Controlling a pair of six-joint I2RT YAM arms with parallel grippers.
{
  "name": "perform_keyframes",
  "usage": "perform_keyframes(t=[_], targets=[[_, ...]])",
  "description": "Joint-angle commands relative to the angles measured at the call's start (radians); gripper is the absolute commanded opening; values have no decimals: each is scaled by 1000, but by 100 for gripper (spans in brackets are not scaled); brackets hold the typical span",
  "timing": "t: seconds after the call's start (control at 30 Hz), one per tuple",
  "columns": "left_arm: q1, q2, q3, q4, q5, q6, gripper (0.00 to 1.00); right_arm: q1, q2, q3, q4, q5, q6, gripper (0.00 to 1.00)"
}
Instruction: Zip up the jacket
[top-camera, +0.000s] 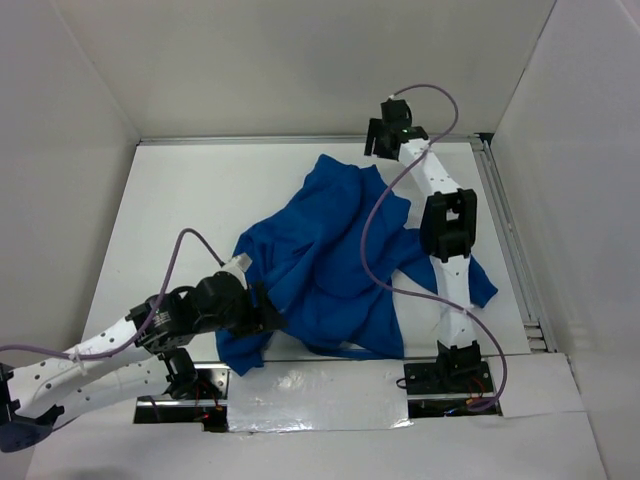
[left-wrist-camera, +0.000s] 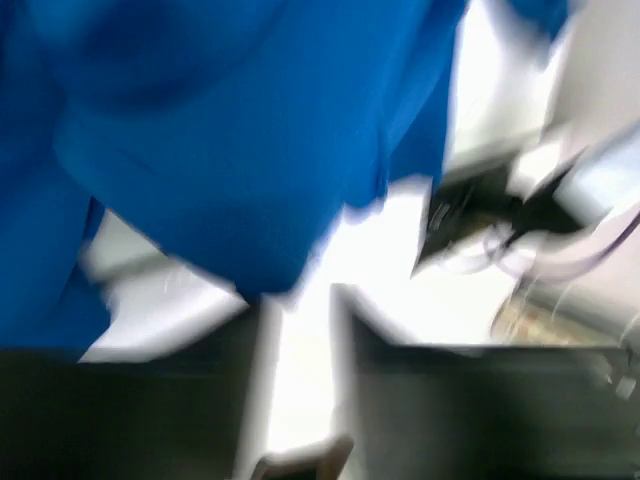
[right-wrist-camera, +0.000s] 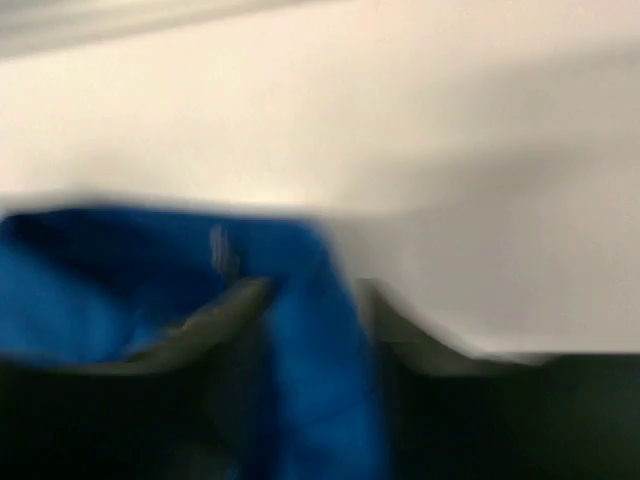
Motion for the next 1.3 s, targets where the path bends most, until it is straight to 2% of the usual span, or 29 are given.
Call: perform_keyframes(t=[0.0, 0.03, 0.13, 0.2, 0.3, 0.33, 0.43, 0.47, 0.57, 0.63, 0.67, 0.73, 0.77, 0.87, 0.9, 1.0, 1.17, 1.2, 1.27], targets=[[-37, -17, 4, -130, 136, 5, 86, -61, -105, 48, 299, -21, -84, 99], [-35, -3, 15, -133, 109, 13, 99, -61, -119, 74, 270, -37, -80, 100], [-35, 20, 110, -243, 48, -30, 99, -73, -257, 19, 276, -90, -57, 100], [-35, 26, 176, -287, -5, -38, 99, -96, -412, -104, 296, -153, -11, 100], [-37, 14, 224, -332, -61, -53, 99, -125, -651, -341, 324, -193, 58, 100], [-37, 3, 228, -331, -77, -50, 99, -130, -778, -498, 369, -203, 68, 100], [-29, 18, 208, -247, -146, 49, 99, -146, -944, -770, 439, -215, 92, 100], [-23, 33, 208, -179, -166, 98, 99, -147, -1030, -812, 427, -201, 113, 100], [61, 160, 272, -105, -148, 204, 99, -165, -1150, -960, 349, -200, 146, 100], [181, 283, 340, -76, -73, 304, 99, -166, -1228, -1103, 341, -192, 181, 100], [278, 318, 354, -11, -30, 338, 99, -167, -1247, -1151, 347, -193, 196, 100], [372, 450, 380, 62, 105, 399, 99, -170, -1273, -1288, 399, -244, 222, 100], [437, 495, 417, 91, 145, 437, 99, -166, -1265, -1316, 411, -261, 236, 100], [514, 694, 513, 163, 224, 494, 99, -150, -1189, -1359, 443, -342, 252, 100], [526, 802, 548, 151, 239, 502, 99, -144, -1163, -1353, 450, -363, 247, 100], [572, 988, 664, 119, 268, 516, 99, -97, -1039, -1305, 451, -368, 239, 100], [633, 1184, 793, 81, 302, 524, 99, -47, -819, -1190, 388, -313, 244, 100], [638, 1225, 806, 68, 299, 531, 98, -38, -776, -1184, 375, -305, 247, 100], [649, 1270, 834, 56, 281, 539, 88, -35, -751, -1167, 367, -287, 250, 100]])
